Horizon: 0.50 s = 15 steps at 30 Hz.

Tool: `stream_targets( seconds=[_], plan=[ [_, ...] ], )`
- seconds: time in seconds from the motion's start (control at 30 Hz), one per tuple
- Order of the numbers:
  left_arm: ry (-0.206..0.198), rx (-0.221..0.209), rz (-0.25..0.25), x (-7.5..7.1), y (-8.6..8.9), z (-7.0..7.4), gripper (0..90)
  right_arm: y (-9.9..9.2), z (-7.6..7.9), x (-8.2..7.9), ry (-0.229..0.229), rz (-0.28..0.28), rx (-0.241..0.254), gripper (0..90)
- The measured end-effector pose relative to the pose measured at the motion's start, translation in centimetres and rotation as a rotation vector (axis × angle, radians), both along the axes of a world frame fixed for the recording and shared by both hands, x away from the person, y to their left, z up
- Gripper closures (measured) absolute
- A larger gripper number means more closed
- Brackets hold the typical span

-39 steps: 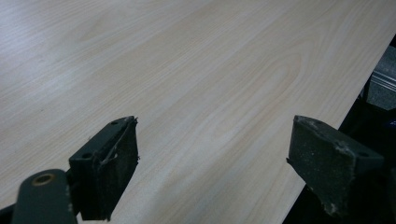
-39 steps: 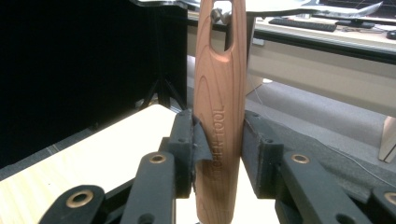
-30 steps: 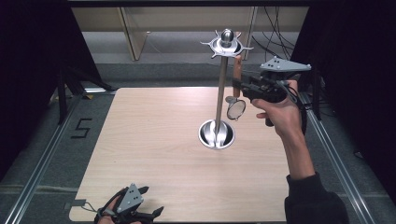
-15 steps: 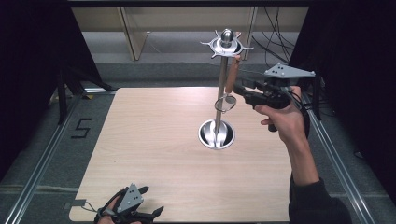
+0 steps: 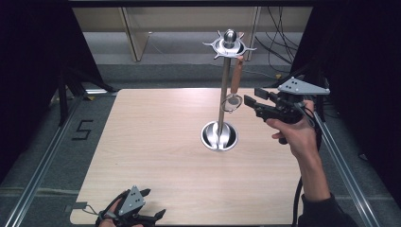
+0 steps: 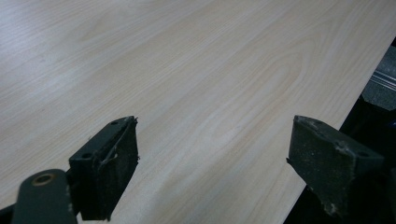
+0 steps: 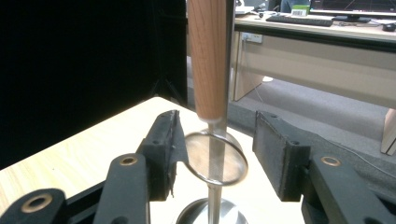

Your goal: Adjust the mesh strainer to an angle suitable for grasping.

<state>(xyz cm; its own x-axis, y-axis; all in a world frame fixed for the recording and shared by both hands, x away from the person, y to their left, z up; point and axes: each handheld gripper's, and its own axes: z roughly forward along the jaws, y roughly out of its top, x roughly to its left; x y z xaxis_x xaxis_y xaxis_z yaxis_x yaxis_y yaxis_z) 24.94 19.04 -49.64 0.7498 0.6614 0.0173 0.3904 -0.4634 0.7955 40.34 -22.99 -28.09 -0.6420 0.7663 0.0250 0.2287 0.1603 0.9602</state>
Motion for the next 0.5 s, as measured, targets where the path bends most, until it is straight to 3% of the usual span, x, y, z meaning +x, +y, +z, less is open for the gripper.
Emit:
stream_targets(
  seconds=[0.07, 0.1, 0.17, 0.23, 0.27, 0.3, 0.33, 0.47, 0.5],
  plan=[
    [0.003, -0.002, -0.001, 0.0, 0.0, 0.0, 15.4, -0.1, -0.5, -0.2, -0.007, -0.008, 0.009, 51.2],
    [0.009, -0.038, 0.010, -0.1, -0.2, -0.2, 15.4, -0.2, -0.7, -0.2, -0.017, -0.003, 0.004, 50.8],
    [0.012, -0.048, 0.015, -0.1, -0.3, -0.2, 15.4, -0.3, -1.0, -0.5, -0.007, -0.008, 0.012, 50.0],
    [-0.006, -0.017, -0.010, 0.1, -0.1, -0.1, 15.4, -0.4, -1.5, -0.8, 0.006, -0.014, 0.016, 49.3],
    [-0.005, -0.036, 0.002, 0.0, -0.2, -0.1, 15.4, -0.5, -1.6, -0.8, -0.003, -0.007, 0.014, 49.0],
    [-0.013, 0.001, -0.010, 0.1, 0.0, 0.0, 15.4, -0.6, -1.9, -0.9, -0.017, -0.008, 0.009, 48.6],
    [-0.017, -0.011, -0.010, 0.1, 0.0, -0.1, 15.4, -0.6, -2.1, -1.2, 0.000, -0.019, 0.013, 48.5],
    [-0.012, -0.011, -0.010, 0.1, 0.0, -0.1, 15.4, -0.8, -3.0, -1.5, -0.028, -0.009, 0.004, 47.8],
    [-0.005, -0.027, 0.008, 0.0, -0.1, -0.2, 15.4, -0.8, -3.2, -1.7, -0.008, -0.006, 0.013, 47.7]
  ],
)
